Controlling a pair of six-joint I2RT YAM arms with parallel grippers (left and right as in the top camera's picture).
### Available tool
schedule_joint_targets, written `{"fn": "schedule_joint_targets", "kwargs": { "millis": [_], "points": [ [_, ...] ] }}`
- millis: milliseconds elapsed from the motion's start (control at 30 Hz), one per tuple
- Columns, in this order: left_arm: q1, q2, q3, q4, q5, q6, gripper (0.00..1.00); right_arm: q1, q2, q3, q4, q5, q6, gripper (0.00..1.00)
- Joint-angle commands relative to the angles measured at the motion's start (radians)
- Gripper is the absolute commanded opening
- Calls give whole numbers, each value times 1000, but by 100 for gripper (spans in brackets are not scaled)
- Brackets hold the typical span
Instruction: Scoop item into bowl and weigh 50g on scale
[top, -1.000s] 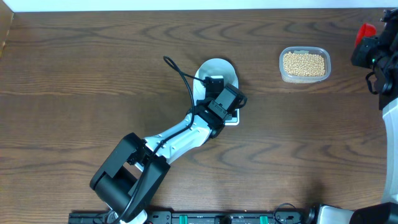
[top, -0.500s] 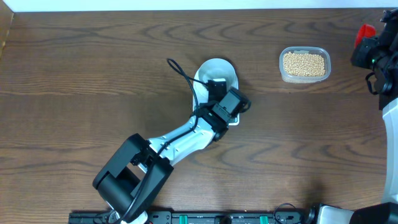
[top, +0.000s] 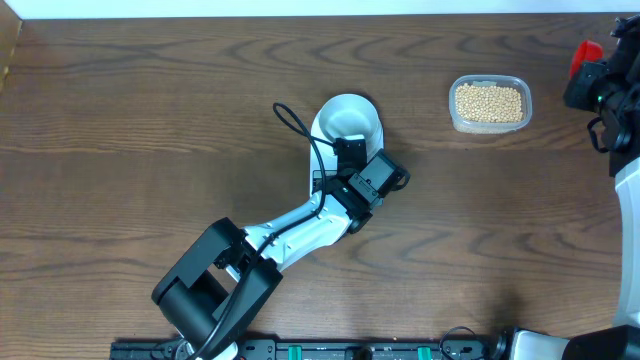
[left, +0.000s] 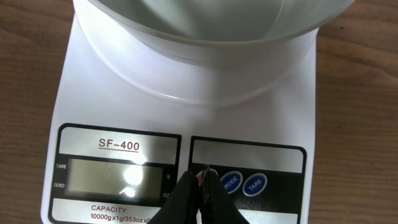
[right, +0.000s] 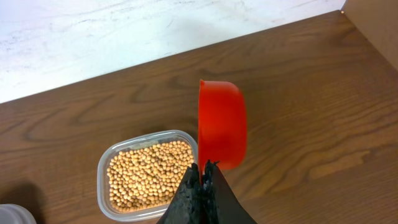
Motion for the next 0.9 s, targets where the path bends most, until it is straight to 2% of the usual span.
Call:
{"fn": "schedule_joint_targets", "kwargs": {
  "millis": [0,867],
  "points": [
    [1,34,-6,-1,-29,-21,7,-3,0,18,-3,-6,-13,1],
    [1,60,-6,16,-29,-13,7,-3,0,13,-8,-6,-12,1]
  ]
}}
